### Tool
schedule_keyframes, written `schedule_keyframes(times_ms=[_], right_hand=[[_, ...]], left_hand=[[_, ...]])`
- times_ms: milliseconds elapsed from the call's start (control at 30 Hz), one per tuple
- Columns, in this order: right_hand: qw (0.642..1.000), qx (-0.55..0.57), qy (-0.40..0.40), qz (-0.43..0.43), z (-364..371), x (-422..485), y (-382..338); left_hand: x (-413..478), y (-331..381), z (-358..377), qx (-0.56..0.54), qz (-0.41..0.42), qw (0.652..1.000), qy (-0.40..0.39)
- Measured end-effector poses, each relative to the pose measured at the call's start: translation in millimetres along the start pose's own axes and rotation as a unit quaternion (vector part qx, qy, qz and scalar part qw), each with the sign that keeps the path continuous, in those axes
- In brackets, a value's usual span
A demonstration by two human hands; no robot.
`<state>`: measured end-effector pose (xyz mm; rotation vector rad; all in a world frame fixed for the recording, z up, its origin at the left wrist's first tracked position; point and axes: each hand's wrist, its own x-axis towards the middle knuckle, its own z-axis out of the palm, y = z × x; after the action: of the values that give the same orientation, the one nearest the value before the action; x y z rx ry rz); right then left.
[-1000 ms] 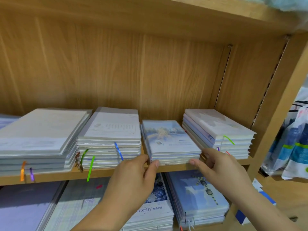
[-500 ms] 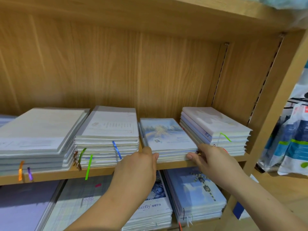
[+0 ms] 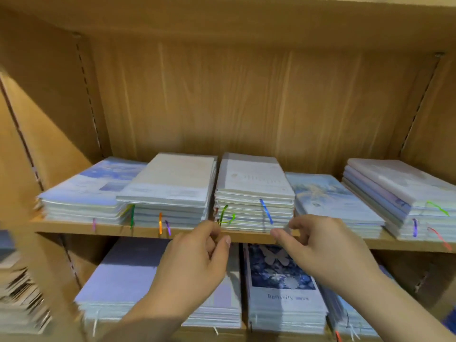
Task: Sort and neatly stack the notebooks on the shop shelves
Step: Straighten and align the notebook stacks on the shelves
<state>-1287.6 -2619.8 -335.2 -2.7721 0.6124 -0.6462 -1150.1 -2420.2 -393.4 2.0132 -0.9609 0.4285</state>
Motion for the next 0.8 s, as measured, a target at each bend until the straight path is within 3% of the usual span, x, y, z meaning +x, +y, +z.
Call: schedule_keyframes(times_ms=[167,333,567,800], right_hand=[[0.995,-0.053,0.030,0.078,14.6,3.6,1.5],[0.994,0.060,-0.022,0.085,24.8,11.7,0.1],[0.987,0.124,-0.003,0.102,34.9,15.4,0.8],[0.973,0.202,-0.015,0.110,33.3,14.6,2.8]], left_hand=[[9.6,-14.2,-9.4,-0.001,-0.038,0.999,-0.018],[16.4,-11.3,9.9,-0.007,-0.056,0.995,-0.076],[15.6,-17.5,32.0,-0.104,-0.070,0.992,-0.009],[14.6,-18.7,30.5,-0.175,-0.095,0.980,-0.002]])
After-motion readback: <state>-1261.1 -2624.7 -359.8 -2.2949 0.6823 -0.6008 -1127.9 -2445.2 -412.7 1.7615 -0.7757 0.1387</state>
